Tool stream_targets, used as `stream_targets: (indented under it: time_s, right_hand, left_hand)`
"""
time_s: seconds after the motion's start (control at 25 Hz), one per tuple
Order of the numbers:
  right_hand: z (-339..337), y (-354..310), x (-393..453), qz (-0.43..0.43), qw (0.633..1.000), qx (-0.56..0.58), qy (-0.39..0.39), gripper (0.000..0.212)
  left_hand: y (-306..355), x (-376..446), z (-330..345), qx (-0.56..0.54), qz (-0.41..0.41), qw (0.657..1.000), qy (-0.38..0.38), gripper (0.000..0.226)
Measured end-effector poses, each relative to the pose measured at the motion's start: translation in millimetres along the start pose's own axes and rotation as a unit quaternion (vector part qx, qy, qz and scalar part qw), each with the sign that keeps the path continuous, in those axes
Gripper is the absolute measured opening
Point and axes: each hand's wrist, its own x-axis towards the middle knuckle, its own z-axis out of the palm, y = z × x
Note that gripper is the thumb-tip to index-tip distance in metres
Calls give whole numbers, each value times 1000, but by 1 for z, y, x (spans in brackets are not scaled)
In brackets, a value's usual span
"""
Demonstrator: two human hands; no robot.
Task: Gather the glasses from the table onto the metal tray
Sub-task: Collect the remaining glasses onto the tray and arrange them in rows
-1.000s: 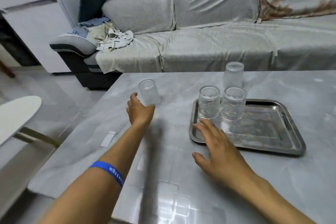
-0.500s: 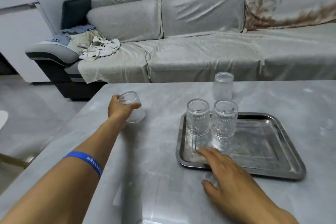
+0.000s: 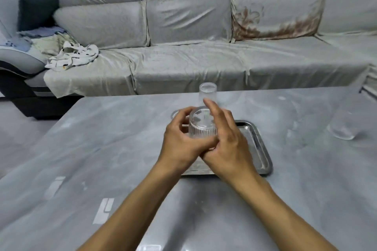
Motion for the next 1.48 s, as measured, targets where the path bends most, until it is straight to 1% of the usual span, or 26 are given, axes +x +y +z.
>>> stream_targets:
  time_s: [0.08,0.12,0.16,0.2,0.24,0.28,0.32,0.36,0.4,0.44,0.48,0.56,0.64,0.76,0.84,0.96,1.08,1.16,1.2,1.28,1.32,1.4,1.48]
  right_hand:
    - [-12,11,6,1,1000,-24,4,78]
    - [-15,20,7,5,999,-30,10,77]
    - [-18,30,9,19,999,-36,17,80]
    - [-20,41,9,42,998,-47,27,84]
    - [-21,53,9,68,995,-66,38,87]
    - [-22,66,8,98,990,-88,49,88]
    - [-23,80,7,128,985,-102,58,87]
    - [-23,93,8,149,982,-101,62,85]
    - [-23,104,10,160,981,-92,62,83]
    - [-21,114,14,163,981,-85,59,81]
    - [-17,122,17,162,982,-83,55,78]
    - [-8,135,22,153,983,-93,47,71]
    - [2,143,22,137,985,-98,41,66]
    - [13,152,18,102,984,-134,62,64]
    - [14,156,13,108,979,-158,68,59]
    - [14,164,0,127,975,-180,16,44]
    - [8,172,-3,175,970,-171,-4,33]
    - [2,170,-1,195,968,-157,-35,28]
    - [-3,166,-2,190,968,-157,-49,26]
    - [-21,152,-10,155,970,-176,-60,27]
    - [-36,143,-17,144,970,-189,-61,29]
    - [-71,129,-36,146,963,-213,-70,38]
    - [-108,119,-58,161,960,-215,-71,53]
  left_hand:
    - [0,1,8,-1,22,999,-38,60]
    - [-5,5,4,-5,18,998,-55,56]
    - [-13,9,-1,-11,0,998,-54,50]
    - [-24,13,-9,-8,-30,999,-28,42]
    - [-38,15,-18,25,-70,997,20,37]
    - [-55,16,-28,98,-114,986,66,39]
    - [-70,15,-38,181,-164,966,89,47]
    - [-83,13,-47,238,-211,944,88,57]
    - [-93,11,-53,263,-248,929,78,65]
    - [-99,11,-56,269,-267,923,62,68]
    - [-103,11,-57,270,-271,923,44,64]
    - [-110,12,-54,291,-252,923,16,46]
    - [-114,13,-52,306,-231,923,11,38]
    - [-117,17,-53,311,-224,924,8,37]
    - [-118,18,-54,295,-223,929,7,37]
    - [-118,17,-54,295,-217,930,8,38]
    - [-116,17,-55,292,-223,930,3,39]
    - [-110,19,-54,283,-225,932,16,41]
    - [-106,20,-51,295,-209,932,29,42]
    - [-96,19,-41,322,-149,934,40,47]
    - [-89,14,-30,317,-115,941,29,52]
    - [-73,-1,-6,301,-55,952,-19,58]
    - [-58,-22,18,300,-13,951,-78,63]
